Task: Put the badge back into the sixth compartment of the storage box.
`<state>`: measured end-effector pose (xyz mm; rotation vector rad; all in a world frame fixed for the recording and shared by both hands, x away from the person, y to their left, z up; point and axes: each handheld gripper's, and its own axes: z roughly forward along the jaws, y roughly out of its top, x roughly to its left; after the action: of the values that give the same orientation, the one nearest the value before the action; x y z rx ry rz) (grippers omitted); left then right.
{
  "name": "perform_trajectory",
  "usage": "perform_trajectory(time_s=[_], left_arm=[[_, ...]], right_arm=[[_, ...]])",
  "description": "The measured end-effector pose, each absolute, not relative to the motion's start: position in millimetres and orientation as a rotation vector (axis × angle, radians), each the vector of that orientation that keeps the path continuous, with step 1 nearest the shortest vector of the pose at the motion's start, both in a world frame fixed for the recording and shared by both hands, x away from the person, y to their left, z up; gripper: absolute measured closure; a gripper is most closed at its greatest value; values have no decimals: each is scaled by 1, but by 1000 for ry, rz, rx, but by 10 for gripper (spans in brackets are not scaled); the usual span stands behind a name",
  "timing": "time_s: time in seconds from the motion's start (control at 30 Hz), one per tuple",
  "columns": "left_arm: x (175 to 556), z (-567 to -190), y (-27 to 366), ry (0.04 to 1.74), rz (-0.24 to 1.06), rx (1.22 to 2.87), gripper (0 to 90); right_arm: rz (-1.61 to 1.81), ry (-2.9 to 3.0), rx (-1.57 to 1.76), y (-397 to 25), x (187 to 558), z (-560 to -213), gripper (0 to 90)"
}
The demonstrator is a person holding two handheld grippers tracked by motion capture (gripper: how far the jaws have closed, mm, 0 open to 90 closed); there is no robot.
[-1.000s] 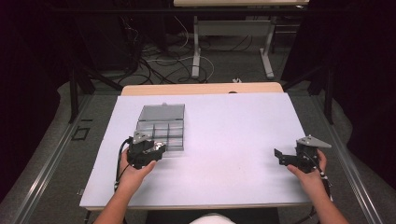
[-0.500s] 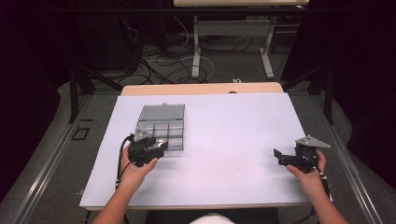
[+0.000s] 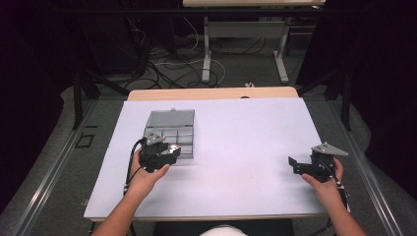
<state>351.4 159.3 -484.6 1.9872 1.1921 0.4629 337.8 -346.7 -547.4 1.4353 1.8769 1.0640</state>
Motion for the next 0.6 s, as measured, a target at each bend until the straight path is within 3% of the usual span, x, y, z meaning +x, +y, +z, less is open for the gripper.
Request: perform_trajectory(time_s=[0.6], left_arm=[[365, -472, 149, 1192, 459, 2023, 469]], right_arm=[[1061, 1877, 1424, -348, 338, -548, 11]])
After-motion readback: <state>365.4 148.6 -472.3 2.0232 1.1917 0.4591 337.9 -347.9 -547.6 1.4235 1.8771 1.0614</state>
